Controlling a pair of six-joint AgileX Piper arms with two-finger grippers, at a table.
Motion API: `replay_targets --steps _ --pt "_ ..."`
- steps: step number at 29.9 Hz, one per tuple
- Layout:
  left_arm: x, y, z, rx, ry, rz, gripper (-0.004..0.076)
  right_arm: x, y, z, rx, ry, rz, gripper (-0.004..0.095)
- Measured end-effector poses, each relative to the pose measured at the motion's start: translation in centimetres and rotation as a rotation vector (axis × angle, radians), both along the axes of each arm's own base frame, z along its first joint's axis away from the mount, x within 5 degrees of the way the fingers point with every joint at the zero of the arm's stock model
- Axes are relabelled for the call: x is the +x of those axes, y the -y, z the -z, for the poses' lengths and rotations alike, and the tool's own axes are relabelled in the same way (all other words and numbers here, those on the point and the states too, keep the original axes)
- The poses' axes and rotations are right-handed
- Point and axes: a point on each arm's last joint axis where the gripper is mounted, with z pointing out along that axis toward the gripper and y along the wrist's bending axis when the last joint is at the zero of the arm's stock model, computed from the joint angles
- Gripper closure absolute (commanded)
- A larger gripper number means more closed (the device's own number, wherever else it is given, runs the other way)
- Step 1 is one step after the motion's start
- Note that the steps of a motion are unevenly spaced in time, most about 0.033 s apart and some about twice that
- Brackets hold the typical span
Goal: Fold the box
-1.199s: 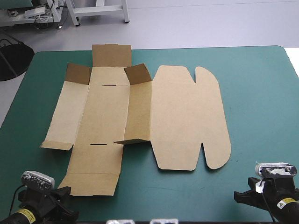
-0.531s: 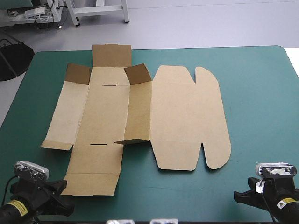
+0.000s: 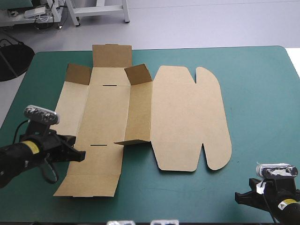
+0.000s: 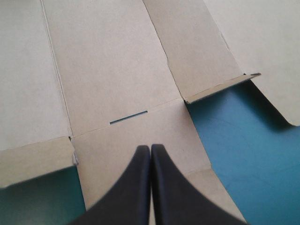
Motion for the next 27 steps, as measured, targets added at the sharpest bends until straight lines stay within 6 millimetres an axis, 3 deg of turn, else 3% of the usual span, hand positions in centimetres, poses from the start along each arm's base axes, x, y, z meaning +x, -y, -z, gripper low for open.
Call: replay_targets --steps 7,12,16,19,27 --pt "7.1 1.8 1.9 0.048 -0.023 -0.023 0.0732 0.0 0.0 0.0 0.000 0.000 0.000 0.0926" --pt "11.8 0.6 2.7 0.047 -0.065 -0.107 0.0732 0.0 0.0 0.0 0.000 0.000 0.000 0.0926" --pt "15.3 -3.1 2.7 -0.025 -0.087 -0.209 0.0732 0.0 0.0 0.0 0.000 0.000 0.000 0.0926" --pt "16.6 -7.1 2.7 -0.107 -0.097 -0.299 0.0732 0.0 0.0 0.0 0.000 0.000 0.000 0.0926" --pt "16.4 -16.2 5.1 -0.300 -0.188 -0.456 0.0732 0.0 0.0 0.0 0.000 0.000 0.000 0.0926"
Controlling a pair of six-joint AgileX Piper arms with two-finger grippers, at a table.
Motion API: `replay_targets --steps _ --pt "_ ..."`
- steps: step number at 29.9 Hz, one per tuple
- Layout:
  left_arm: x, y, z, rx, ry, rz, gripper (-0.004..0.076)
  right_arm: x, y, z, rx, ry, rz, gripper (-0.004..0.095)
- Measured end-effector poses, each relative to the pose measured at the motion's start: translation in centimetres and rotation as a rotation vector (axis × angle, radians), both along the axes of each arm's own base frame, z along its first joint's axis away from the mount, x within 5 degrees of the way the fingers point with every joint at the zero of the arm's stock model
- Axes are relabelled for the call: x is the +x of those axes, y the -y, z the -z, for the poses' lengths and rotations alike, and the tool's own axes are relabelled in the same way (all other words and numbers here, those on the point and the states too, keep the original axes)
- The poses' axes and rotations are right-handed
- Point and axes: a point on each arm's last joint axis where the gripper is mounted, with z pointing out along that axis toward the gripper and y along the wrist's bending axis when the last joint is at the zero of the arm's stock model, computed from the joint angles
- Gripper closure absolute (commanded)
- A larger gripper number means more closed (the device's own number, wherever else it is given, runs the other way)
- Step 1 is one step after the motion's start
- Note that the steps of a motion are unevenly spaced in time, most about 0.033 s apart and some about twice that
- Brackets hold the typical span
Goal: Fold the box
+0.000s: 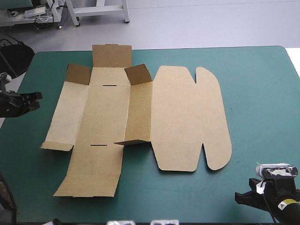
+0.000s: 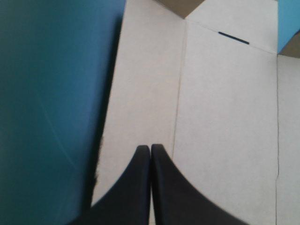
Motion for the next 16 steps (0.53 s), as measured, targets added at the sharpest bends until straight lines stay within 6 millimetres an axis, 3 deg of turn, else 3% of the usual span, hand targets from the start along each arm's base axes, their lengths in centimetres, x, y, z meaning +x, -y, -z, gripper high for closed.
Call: replay_targets --steps 6,16 --pt "-0.4 -3.6 2.6 -0.073 -0.086 -0.040 0.0732 0.0 0.0 0.0 0.000 0.000 0.000 0.0926" --pt "0.8 -4.8 6.5 -0.086 -0.186 0.057 0.0706 0.0 0.0 0.0 0.000 0.000 0.000 0.0926"
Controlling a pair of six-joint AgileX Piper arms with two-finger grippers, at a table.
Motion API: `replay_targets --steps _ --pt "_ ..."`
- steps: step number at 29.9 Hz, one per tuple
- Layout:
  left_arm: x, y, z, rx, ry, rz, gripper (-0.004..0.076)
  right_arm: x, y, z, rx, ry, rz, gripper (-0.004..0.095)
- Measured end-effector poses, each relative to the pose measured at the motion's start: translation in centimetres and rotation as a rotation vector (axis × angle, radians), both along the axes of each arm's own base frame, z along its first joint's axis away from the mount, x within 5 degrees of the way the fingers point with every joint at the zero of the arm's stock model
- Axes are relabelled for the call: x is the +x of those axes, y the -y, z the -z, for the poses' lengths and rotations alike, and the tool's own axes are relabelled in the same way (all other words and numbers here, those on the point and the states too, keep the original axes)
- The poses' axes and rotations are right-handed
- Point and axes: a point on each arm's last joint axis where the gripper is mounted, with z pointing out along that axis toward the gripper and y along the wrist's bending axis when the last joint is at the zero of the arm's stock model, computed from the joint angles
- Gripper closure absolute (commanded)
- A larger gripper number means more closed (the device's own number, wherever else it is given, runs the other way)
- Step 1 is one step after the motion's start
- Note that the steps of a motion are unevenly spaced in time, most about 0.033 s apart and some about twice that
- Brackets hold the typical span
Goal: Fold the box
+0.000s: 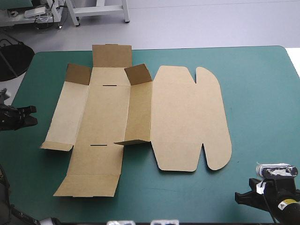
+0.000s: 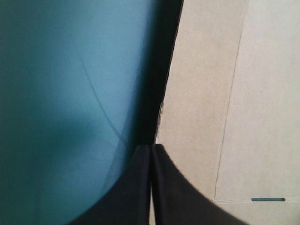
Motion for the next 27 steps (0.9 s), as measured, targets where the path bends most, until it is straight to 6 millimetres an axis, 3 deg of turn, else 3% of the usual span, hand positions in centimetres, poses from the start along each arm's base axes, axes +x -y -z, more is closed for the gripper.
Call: replay_targets --steps 4,8,10,21,27 --pt "0.3 -0.1 0.5 0.006 0.018 0.059 0.0512 0.0 0.0 0.0 0.000 0.000 0.000 0.0926" --pt "0.6 0.1 0.7 0.034 0.046 0.136 0.0216 0.0 0.0 0.0 0.000 0.000 0.000 0.0926" --pt "1.0 0.4 1.2 0.041 0.048 0.176 0.0152 0.0 0.0 0.0 -0.001 0.000 0.000 0.0926" --pt "3.0 1.5 3.8 0.015 0.028 0.215 0.0228 0.0 0.0 0.0 -0.002 0.000 0.000 0.0926" --pt "3.8 1.6 5.6 -0.068 0.000 0.213 0.0232 0.0 0.0 0.0 -0.002 0.000 0.000 0.0926"
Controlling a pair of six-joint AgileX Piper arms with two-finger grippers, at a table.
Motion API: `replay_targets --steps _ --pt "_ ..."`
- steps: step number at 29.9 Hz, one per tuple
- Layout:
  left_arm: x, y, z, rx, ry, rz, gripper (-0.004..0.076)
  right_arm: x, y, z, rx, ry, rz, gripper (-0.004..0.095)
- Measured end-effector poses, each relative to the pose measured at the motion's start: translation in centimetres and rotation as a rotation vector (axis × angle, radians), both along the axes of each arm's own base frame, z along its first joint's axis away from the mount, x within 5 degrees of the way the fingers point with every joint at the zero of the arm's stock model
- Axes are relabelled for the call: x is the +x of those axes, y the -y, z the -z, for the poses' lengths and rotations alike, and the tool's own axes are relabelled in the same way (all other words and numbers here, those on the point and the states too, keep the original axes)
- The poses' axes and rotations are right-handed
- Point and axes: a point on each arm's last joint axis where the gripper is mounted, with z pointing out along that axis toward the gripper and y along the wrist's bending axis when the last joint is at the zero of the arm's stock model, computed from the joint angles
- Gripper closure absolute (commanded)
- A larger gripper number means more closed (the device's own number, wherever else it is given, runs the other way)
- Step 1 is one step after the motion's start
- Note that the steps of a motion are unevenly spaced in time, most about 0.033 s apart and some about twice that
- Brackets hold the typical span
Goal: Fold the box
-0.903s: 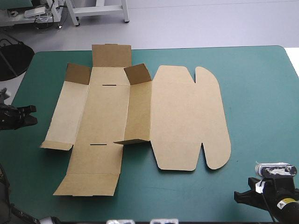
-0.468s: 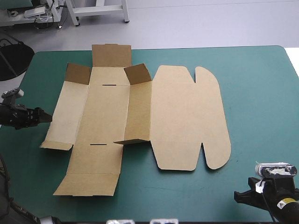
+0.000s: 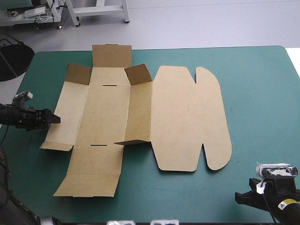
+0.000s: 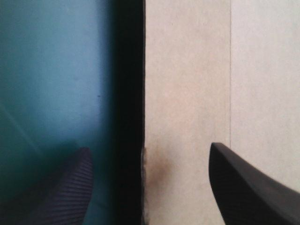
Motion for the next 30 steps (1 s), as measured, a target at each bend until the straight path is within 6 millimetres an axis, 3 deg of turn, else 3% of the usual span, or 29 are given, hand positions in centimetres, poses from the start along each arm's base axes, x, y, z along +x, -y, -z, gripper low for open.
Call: replay_targets --steps 8,22,25,30 --pt "0.9 0.7 1.6 -0.155 -0.023 -0.011 0.0232 0.0 0.0 0.0 -0.001 0.000 0.000 0.0926" --pt "1.9 2.1 2.1 -0.193 -0.029 0.024 0.0234 0.0 0.0 0.0 -0.001 0.000 0.000 0.0926" --pt "2.0 2.3 2.1 -0.173 -0.035 0.043 0.0283 0.0 0.0 0.0 -0.001 0.000 0.000 0.0926" --pt "2.0 2.3 2.2 -0.139 -0.042 0.053 0.0494 0.0 0.0 0.0 -0.001 0.000 0.000 0.0926"
